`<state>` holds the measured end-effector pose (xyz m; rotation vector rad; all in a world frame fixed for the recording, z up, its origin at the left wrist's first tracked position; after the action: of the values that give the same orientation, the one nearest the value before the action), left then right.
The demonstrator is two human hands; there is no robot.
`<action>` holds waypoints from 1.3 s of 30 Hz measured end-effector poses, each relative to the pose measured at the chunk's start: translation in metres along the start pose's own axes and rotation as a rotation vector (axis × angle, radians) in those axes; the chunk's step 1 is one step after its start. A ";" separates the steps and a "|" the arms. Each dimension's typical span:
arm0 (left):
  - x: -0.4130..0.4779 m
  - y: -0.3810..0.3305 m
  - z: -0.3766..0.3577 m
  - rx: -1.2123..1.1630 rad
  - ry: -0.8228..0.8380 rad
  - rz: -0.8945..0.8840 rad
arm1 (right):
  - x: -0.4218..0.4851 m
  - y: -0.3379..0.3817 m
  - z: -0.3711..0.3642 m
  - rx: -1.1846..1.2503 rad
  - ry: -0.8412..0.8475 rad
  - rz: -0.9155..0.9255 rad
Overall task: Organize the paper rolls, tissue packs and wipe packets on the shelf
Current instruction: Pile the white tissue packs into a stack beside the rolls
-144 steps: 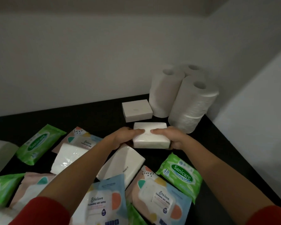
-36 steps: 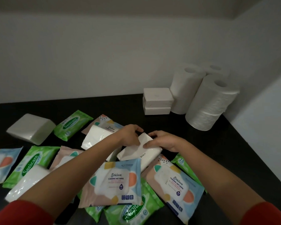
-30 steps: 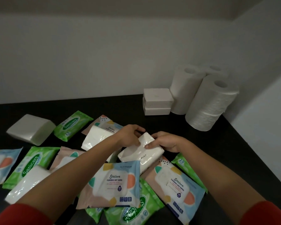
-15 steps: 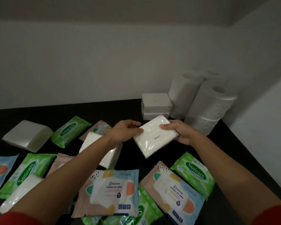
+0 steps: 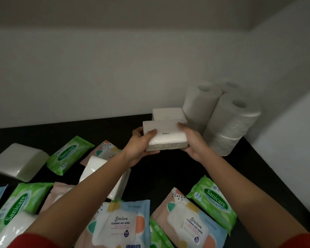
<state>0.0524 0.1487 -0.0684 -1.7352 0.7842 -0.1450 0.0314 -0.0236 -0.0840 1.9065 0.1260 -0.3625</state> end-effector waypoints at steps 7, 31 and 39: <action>0.030 -0.037 0.003 -0.046 -0.041 -0.146 | 0.008 0.029 0.010 -0.030 -0.117 0.212; 0.105 -0.058 0.009 0.448 -0.268 -0.021 | 0.055 -0.008 0.036 0.007 -0.319 0.071; 0.106 -0.053 0.012 0.453 -0.226 0.051 | 0.055 -0.003 0.036 0.017 -0.278 0.095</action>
<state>0.1616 0.1037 -0.0558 -1.2755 0.5751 -0.0812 0.0759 -0.0605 -0.1147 1.8518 -0.1523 -0.5608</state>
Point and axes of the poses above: each hand's wrist, its own x-axis towards the middle knuckle, its own z-axis out of the back of the hand, y = z × x, the point moved 7 cm from there along x, towards the middle knuckle, and after that the axes turned 13 degrees about y, right-handed, at the moved point
